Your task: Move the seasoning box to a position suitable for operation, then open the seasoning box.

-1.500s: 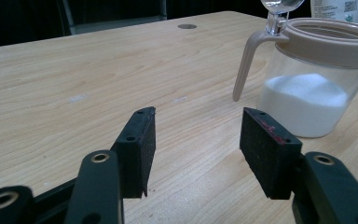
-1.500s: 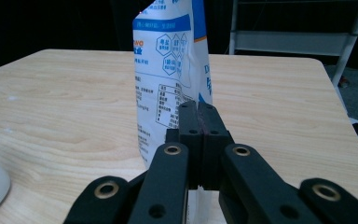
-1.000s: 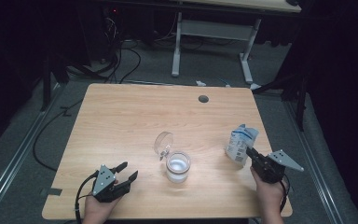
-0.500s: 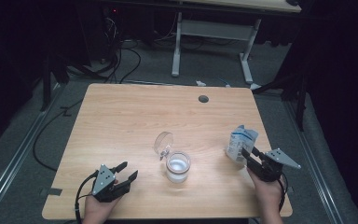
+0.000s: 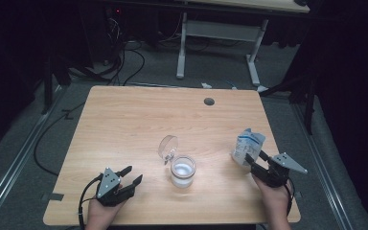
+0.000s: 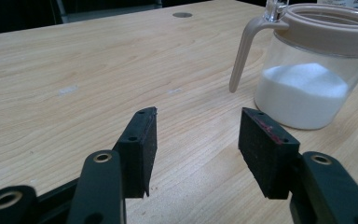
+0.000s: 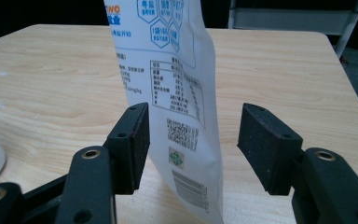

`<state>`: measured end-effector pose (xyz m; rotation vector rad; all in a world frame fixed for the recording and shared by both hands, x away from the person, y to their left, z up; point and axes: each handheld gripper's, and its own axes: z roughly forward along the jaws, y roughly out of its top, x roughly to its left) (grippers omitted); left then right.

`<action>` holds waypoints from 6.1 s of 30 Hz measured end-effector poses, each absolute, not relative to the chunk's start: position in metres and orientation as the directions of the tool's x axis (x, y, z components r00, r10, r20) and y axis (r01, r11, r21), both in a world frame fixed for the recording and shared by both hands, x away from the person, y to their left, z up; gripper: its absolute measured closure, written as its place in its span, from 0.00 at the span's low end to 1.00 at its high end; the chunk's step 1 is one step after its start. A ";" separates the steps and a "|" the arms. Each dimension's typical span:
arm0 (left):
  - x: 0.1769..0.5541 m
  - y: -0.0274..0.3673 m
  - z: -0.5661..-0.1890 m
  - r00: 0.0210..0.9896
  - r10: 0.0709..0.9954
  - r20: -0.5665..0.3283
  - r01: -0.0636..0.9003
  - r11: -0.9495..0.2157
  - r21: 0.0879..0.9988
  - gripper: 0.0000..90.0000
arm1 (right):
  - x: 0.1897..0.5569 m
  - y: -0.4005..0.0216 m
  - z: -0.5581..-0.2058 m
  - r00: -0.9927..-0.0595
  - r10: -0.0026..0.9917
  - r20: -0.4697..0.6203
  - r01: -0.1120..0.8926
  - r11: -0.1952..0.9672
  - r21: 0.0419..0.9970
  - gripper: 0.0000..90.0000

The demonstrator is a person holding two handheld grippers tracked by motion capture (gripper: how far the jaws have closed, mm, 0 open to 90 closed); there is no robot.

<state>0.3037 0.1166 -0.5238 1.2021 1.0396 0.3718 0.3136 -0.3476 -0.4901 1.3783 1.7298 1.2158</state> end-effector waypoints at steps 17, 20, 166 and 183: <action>0.326 0.104 -0.528 0.458 0.751 -0.475 0.305 0.370 0.878 0.53 | 0.289 -0.352 -0.500 -0.239 0.969 0.062 0.445 0.053 0.894 0.50; 0.329 0.104 -0.527 0.445 0.751 -0.488 0.307 0.385 0.871 0.57 | 0.285 -0.350 -0.501 -0.239 0.970 0.053 0.452 0.062 0.890 0.51; 0.363 0.021 -0.518 0.455 0.691 -0.562 0.411 0.397 0.820 1.00 | 0.292 -0.201 -0.521 -0.615 0.786 -0.073 0.407 0.395 0.824 0.99; 0.348 0.096 -0.509 0.393 0.732 -0.557 0.350 0.441 0.826 1.00 | 0.302 -0.195 -0.493 -0.585 0.808 -0.068 0.354 0.330 0.875 1.00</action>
